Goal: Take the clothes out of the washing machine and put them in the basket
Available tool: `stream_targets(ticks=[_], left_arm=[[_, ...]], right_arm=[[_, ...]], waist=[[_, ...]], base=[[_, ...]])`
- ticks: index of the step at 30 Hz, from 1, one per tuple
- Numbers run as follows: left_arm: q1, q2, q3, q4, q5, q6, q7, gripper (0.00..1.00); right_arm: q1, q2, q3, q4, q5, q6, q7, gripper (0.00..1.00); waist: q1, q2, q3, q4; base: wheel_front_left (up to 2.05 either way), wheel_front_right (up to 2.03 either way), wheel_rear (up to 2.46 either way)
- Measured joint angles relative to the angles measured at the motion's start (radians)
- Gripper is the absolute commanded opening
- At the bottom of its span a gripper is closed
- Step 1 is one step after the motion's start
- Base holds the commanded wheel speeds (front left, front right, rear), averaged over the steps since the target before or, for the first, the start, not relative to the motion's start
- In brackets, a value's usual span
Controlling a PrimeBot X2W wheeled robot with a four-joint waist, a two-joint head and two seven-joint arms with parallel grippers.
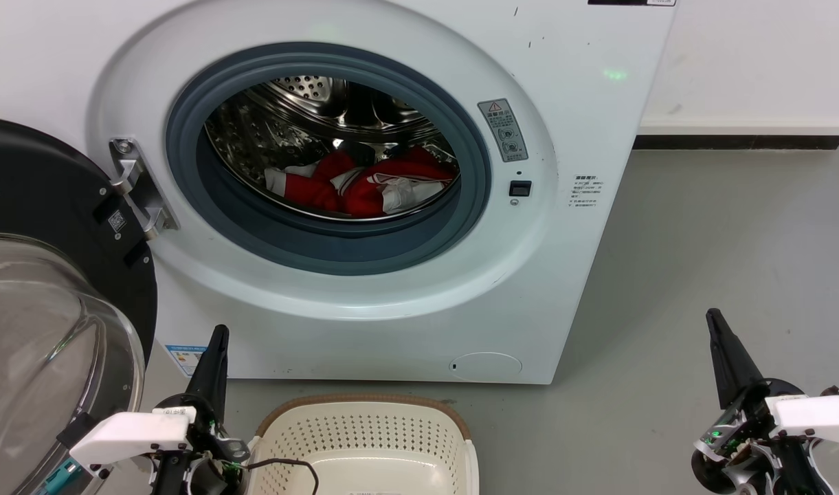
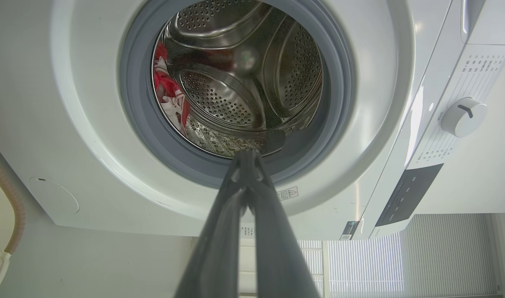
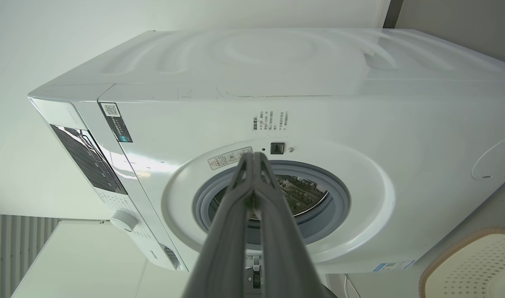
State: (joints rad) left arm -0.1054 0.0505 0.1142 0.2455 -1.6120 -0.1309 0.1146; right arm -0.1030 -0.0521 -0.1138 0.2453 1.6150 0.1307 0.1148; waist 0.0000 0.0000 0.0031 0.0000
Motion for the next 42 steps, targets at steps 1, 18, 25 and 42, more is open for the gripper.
stream_targets(ticks=[1, 18, 25, 42], left_arm=[[0.0, 0.0, 0.0, 0.0, 0.0, 0.0, 0.0, 0.0], [0.0, 0.0, 0.0, 0.0, 0.0, 0.0, 0.0, 0.0], [0.0, 0.0, 0.0, 0.0, 0.0, 0.0, 0.0, 0.0], [0.014, -0.004, -0.055, 0.026, 0.026, 0.0, -0.05, 1.0]], right_arm=[[0.0, 0.0, 0.0, 0.0, 0.0, 0.0, 0.0, 0.0], [0.0, 0.0, 0.0, 0.0, 0.0, 0.0, 0.0, 0.0], [0.0, 0.0, 0.0, 0.0, 0.0, 0.0, 0.0, 0.0], [0.031, 0.001, 0.019, -0.002, -0.035, 0.0, -0.049, 1.0]], waist=[[0.0, 0.0, 0.0, 0.0], [0.0, 0.0, 0.0, 0.0], [0.0, 0.0, 0.0, 0.0], [0.0, 0.0, 0.001, -0.002]], base=[[0.0, 0.0, 0.0], [0.0, 0.0, 0.0], [0.0, 0.0, 0.0], [0.0, 0.0, 0.0]])
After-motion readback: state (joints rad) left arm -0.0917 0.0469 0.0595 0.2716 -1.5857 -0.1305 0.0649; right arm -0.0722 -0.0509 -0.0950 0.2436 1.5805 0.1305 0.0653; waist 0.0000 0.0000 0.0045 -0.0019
